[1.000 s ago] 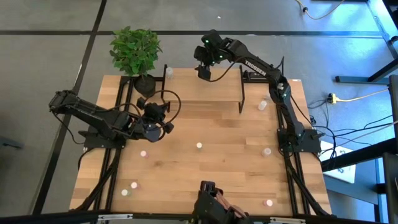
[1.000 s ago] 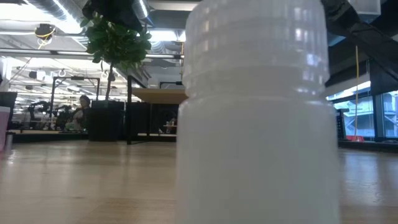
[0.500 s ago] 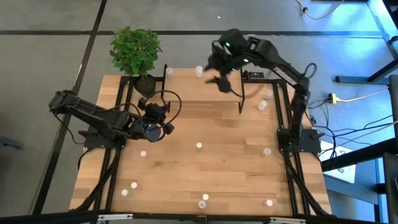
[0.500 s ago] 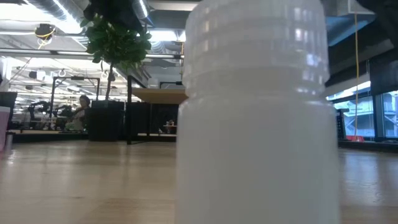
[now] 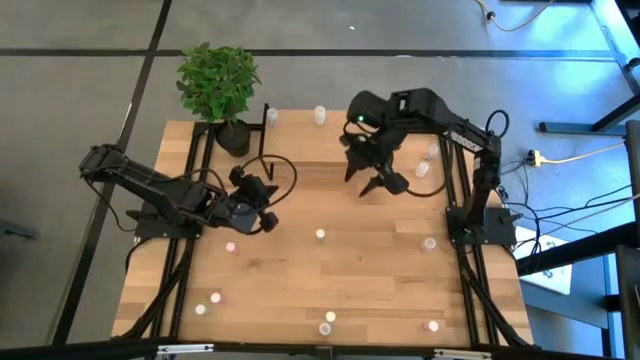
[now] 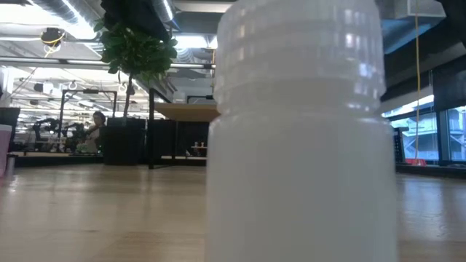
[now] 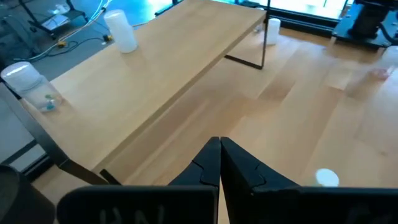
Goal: Pick and place medicine bottles onto shelf by color
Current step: Put the center green pill bottle on the shelf
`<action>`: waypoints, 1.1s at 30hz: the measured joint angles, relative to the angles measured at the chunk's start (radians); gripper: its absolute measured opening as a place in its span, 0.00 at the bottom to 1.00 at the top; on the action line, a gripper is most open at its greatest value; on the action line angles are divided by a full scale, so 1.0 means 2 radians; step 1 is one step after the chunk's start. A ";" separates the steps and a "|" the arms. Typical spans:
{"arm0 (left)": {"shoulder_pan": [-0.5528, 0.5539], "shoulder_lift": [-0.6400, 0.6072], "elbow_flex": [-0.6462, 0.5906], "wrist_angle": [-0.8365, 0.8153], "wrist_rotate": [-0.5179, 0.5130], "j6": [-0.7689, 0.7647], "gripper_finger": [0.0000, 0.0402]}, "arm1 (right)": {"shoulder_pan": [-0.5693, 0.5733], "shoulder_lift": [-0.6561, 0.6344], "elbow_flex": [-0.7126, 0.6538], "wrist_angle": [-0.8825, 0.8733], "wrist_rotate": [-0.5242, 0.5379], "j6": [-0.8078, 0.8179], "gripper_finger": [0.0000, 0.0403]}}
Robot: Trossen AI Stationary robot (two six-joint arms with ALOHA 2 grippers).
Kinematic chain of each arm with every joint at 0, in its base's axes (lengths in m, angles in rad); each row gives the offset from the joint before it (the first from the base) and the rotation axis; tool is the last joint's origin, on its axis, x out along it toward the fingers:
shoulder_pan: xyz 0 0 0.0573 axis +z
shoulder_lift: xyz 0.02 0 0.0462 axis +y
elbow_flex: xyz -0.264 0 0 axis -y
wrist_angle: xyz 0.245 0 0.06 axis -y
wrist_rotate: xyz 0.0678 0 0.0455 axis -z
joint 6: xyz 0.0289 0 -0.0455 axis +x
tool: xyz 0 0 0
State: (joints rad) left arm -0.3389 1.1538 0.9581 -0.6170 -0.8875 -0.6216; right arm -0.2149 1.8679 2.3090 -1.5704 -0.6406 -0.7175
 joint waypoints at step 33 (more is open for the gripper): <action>-0.094 0.000 0.000 -0.067 0.018 -0.031 0.00 | 0.123 0.000 -0.301 0.325 0.226 0.214 0.62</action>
State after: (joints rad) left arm -0.5272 1.1534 0.9583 -0.7509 -0.8522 -0.6829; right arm 0.0313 1.8671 1.7061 -0.9200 -0.1882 -0.2898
